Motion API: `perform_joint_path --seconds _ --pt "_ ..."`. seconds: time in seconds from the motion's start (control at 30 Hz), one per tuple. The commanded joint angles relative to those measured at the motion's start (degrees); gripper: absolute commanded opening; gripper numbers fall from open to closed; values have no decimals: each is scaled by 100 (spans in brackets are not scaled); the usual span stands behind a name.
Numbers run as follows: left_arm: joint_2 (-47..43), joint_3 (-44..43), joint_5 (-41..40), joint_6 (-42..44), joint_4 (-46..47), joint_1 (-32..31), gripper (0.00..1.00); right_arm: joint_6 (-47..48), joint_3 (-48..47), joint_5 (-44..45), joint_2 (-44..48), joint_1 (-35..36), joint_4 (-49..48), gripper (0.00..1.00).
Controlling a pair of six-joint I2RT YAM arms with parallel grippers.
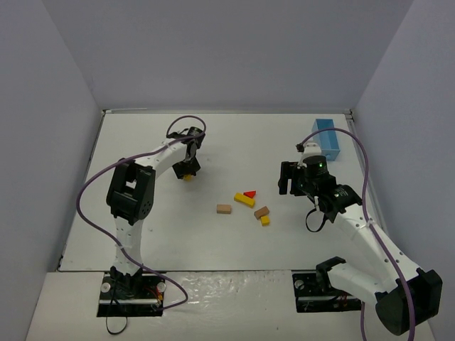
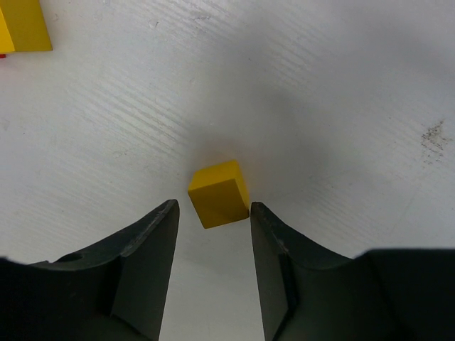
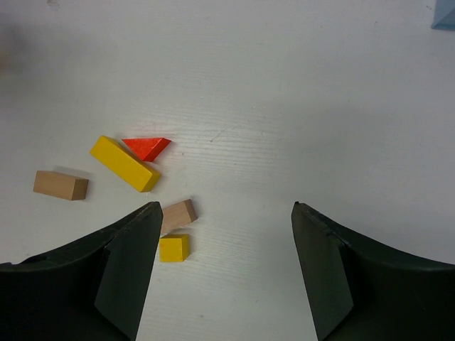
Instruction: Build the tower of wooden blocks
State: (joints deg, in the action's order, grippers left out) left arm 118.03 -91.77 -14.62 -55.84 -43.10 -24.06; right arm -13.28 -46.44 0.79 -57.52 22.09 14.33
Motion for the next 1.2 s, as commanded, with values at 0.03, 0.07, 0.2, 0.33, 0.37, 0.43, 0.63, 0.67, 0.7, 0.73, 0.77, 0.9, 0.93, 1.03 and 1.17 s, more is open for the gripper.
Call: perform_joint_path --seconds 0.03,0.07,0.2,0.33,0.37,0.43,0.63,0.67,0.7,0.73,0.77,0.9,0.93,1.03,1.17 --pt "-43 -383 -50 -54 -93 72 31 36 -24 -26 43 -34 -286 71" --pt "-43 -411 -50 -50 -102 86 26 36 -23 -26 47 -29 -281 71" --pt "-117 -444 -107 28 -160 118 8 34 -15 -26 50 -36 -292 71" --pt "-252 -496 -157 272 -211 195 0 45 -23 -153 30 -31 -292 71" --pt "-281 -504 -151 329 -217 265 0 40 -23 -189 30 -29 -295 71" --pt "-335 -508 -143 432 -217 366 0 36 -20 -193 30 -29 -299 71" --pt "-369 -633 -17 959 -200 846 2 45 -15 -228 -12 -29 -308 71" --pt "-357 -657 -3 1051 -199 888 2 50 -9 -234 -14 -29 -308 71" --pt "-336 -693 27 1131 -196 930 2 53 -6 -240 -14 -29 -311 71" --pt "-310 -740 68 1199 -191 977 2 53 -6 -245 -14 -29 -316 71" --pt "-281 -804 93 1285 -203 1028 2 53 1 -246 -21 -22 -310 71" --pt "-213 -953 129 1459 -199 1097 2 53 9 -261 -52 -20 -308 71" --pt "-185 -981 151 1487 -199 1113 2 53 3 -272 -58 -20 -308 71" --pt "-130 -1001 205 1506 -203 1159 4 62 -10 -290 -58 -29 -308 71" --pt "-92 -984 201 1506 -208 1196 5 62 3 -281 -70 -20 -307 71"
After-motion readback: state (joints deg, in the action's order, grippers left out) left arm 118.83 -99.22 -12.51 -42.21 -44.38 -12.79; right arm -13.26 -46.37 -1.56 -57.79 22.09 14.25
